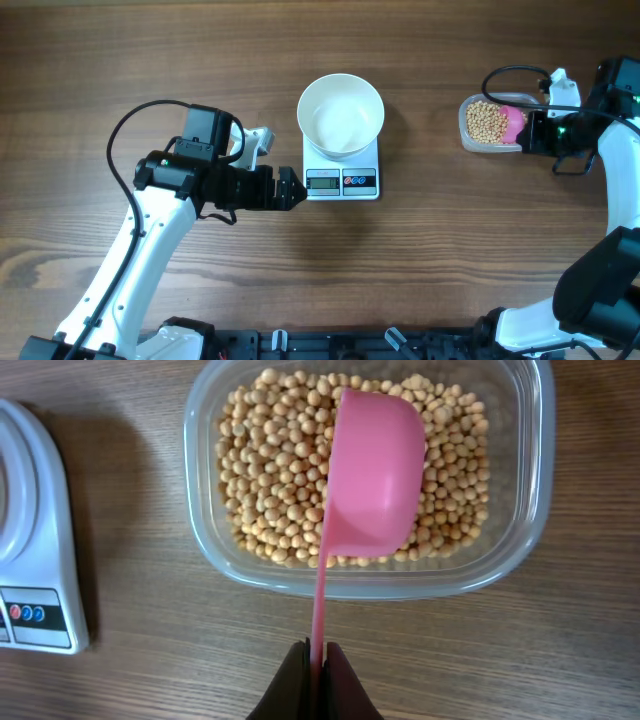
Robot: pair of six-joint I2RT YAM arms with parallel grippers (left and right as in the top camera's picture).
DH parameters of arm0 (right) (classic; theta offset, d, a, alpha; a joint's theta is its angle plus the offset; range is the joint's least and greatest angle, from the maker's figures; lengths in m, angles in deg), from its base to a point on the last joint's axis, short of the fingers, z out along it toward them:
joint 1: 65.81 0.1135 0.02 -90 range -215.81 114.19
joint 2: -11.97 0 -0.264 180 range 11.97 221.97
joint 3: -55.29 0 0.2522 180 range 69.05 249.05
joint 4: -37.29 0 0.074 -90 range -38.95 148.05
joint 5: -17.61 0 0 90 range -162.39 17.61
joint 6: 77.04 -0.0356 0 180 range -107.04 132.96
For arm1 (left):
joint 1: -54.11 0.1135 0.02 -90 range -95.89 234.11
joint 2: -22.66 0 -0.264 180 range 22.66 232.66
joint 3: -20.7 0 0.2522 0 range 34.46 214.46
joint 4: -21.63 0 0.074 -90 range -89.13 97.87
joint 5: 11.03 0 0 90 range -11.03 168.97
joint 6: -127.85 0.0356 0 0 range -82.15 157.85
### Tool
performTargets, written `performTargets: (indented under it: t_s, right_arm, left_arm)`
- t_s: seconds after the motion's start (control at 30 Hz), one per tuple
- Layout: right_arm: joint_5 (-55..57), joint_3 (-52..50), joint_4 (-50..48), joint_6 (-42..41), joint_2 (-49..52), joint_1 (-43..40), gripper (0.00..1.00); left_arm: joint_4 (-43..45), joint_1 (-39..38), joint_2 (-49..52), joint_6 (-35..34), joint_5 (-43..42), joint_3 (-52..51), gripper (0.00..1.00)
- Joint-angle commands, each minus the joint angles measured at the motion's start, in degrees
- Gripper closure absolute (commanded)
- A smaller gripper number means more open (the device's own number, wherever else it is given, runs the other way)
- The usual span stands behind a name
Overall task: Scoop item into bowl and weigh 150g on scale
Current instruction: 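Lower the pink scoop into the soybean container with the right gripper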
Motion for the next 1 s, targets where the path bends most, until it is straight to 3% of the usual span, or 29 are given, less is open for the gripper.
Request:
performTargets:
  t_s: [0.0, 0.97]
  right_arm:
    - [-2.38, -0.57, 0.07, 1.09, 1.14, 0.24, 0.96]
    - [-0.17, -0.59, -1.79, -1.99, 1.62, 0.26, 0.95]
  left_arm:
    - [-0.02, -0.04, 0.11, -0.13, 0.59, 0.02, 0.0]
    - [-0.02, -0.04, 0.11, -0.13, 0.59, 0.02, 0.0]
